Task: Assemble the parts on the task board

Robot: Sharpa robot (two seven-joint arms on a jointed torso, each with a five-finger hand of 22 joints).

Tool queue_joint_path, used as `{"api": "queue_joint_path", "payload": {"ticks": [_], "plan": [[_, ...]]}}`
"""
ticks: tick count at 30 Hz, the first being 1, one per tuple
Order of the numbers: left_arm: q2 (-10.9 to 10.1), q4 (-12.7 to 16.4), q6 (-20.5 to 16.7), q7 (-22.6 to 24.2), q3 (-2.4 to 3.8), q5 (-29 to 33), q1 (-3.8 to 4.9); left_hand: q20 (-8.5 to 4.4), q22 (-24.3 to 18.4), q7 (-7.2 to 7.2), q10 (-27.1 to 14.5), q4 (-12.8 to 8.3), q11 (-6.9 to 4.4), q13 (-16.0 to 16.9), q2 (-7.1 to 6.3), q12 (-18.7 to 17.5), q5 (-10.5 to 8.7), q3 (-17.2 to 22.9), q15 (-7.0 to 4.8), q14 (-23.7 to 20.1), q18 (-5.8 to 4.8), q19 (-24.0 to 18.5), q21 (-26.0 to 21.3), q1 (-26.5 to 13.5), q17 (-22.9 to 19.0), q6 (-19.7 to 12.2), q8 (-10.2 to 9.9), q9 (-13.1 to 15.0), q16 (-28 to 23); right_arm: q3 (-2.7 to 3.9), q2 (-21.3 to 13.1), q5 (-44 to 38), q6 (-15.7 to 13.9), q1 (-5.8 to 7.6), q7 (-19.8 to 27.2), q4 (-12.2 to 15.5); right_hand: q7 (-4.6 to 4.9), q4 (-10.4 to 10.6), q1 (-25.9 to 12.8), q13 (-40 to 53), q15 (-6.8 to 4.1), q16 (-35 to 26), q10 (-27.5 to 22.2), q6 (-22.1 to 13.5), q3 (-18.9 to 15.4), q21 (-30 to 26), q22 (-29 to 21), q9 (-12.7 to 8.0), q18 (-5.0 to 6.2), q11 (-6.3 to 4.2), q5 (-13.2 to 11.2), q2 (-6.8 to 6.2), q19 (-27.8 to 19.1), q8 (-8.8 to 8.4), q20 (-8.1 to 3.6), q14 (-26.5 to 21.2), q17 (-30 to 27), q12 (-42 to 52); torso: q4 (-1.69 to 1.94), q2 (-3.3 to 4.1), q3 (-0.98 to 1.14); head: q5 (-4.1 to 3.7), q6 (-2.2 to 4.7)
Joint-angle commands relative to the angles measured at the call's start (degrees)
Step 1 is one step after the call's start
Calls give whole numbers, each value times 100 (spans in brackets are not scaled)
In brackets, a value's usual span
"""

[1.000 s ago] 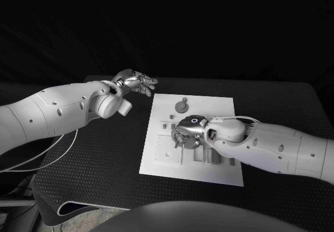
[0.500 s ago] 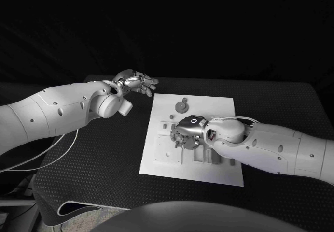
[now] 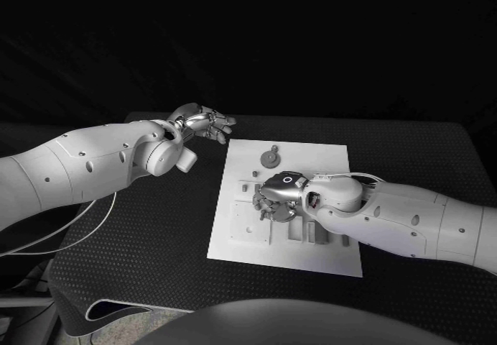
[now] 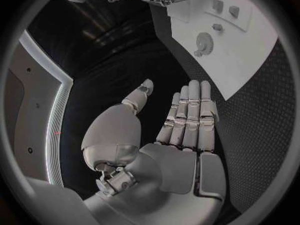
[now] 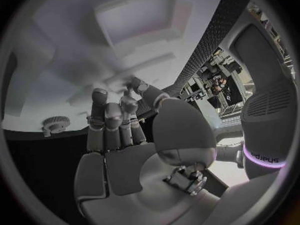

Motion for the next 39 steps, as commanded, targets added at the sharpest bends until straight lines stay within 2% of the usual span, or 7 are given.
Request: {"api": "queue_joint_path", "payload": {"ticks": [1,6,23,39], "plan": [[7,13,71,31,3,30,9,28,-9,109,-28,44,-7,10,-33,-36,-15,0,1,30,36,5,-33,11,6,-21,32,-6,-24,-24,-8,-142,240,-23,-14,-48,-25,11,46,-21,-52,36,-626,645,9,22,114,17,80,-110,13,41,-31,49,-1,-28,-9,44,-2,0,0,5,0],[5,15,69,27,3,30,9,28,-10,109,-28,45,-7,10,-31,-36,-14,0,1,31,37,5,-33,12,8,-22,33,-6,-25,-25,-13,-176,230,-23,-22,-61,-43,12,31,-48,-66,41,-636,706,-1,26,112,42,80,-127,13,66,-34,88,0,-31,-16,66,-7,0,5,-2,0],[-23,26,69,11,1,30,9,28,-11,109,-27,47,-7,11,-27,-37,-14,1,1,31,37,5,-33,14,14,-22,37,-6,-29,-25,-81,-112,137,-29,17,0,-104,12,-92,-153,-114,51,-643,830,-39,24,97,212,80,-180,16,138,-18,240,-10,-24,-50,134,1,2,3,-5,0],[-20,25,72,7,1,30,9,29,-14,109,-29,46,-6,13,-31,-39,-15,-1,2,32,37,4,-33,15,22,-26,39,-8,-34,-25,-124,-114,-58,-38,-161,32,-110,25,-207,-211,-133,56,-638,826,-38,22,93,313,80,-193,19,105,2,283,-19,-13,-70,174,-1,-1,3,-32,0]]}}
